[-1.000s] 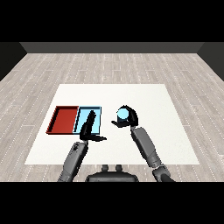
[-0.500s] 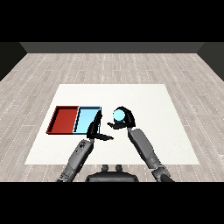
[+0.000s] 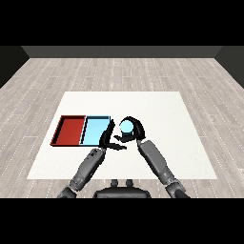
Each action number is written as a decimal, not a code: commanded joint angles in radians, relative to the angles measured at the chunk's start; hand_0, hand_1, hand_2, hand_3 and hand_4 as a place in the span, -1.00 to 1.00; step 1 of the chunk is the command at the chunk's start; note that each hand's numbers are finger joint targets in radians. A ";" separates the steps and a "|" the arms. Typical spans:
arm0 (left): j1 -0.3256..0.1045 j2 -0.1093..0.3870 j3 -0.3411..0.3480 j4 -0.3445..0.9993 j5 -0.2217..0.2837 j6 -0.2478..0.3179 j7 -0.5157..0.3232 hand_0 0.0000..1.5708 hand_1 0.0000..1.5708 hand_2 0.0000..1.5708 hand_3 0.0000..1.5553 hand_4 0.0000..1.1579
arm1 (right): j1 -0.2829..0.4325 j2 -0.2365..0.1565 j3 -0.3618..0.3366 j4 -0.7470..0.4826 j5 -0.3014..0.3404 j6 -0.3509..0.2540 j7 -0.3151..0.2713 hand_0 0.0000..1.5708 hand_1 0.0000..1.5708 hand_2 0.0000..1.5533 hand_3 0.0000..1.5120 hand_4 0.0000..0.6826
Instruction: Pick the blue can and put it in the blue box
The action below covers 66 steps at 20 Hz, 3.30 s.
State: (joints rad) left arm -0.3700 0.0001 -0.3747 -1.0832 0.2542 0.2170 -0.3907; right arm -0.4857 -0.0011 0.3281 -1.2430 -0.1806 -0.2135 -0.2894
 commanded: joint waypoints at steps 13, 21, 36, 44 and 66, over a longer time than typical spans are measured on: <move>-0.046 0.000 -0.156 0.052 0.132 0.089 -0.043 -1.00 -1.00 -1.00 -1.00 -1.00 | 0.007 -0.008 0.012 -0.059 0.011 0.053 0.037 0.80 0.80 0.84 0.84 0.91; -0.051 0.000 -0.130 0.064 0.119 0.052 -0.078 -1.00 -1.00 -1.00 -1.00 -1.00 | 0.013 0.001 0.130 -0.074 0.016 -0.045 0.041 0.78 0.78 0.85 0.83 0.79; -0.109 0.002 -0.238 -0.001 -0.038 0.296 0.078 -1.00 -1.00 -1.00 -1.00 -0.26 | -0.081 -0.013 0.230 0.008 -0.067 -0.088 -0.004 0.85 0.85 0.88 0.84 0.73; -0.122 0.002 -0.200 0.101 0.032 0.327 -0.049 -0.07 -0.07 0.05 -0.18 0.16 | -0.131 0.000 0.328 0.086 -0.195 -0.168 -0.071 0.83 0.83 0.87 0.84 0.76; -0.078 0.003 -0.095 0.109 0.047 0.226 -0.037 1.00 1.00 0.97 0.90 0.97 | -0.061 0.001 0.282 -0.082 -0.198 -0.175 0.035 -1.00 -1.00 -1.00 -1.00 -1.00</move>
State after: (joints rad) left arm -0.4570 0.0069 -0.4949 -0.9464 0.3388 0.4439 -0.4514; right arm -0.5533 -0.0056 0.5485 -1.2455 -0.3708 -0.3156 -0.2924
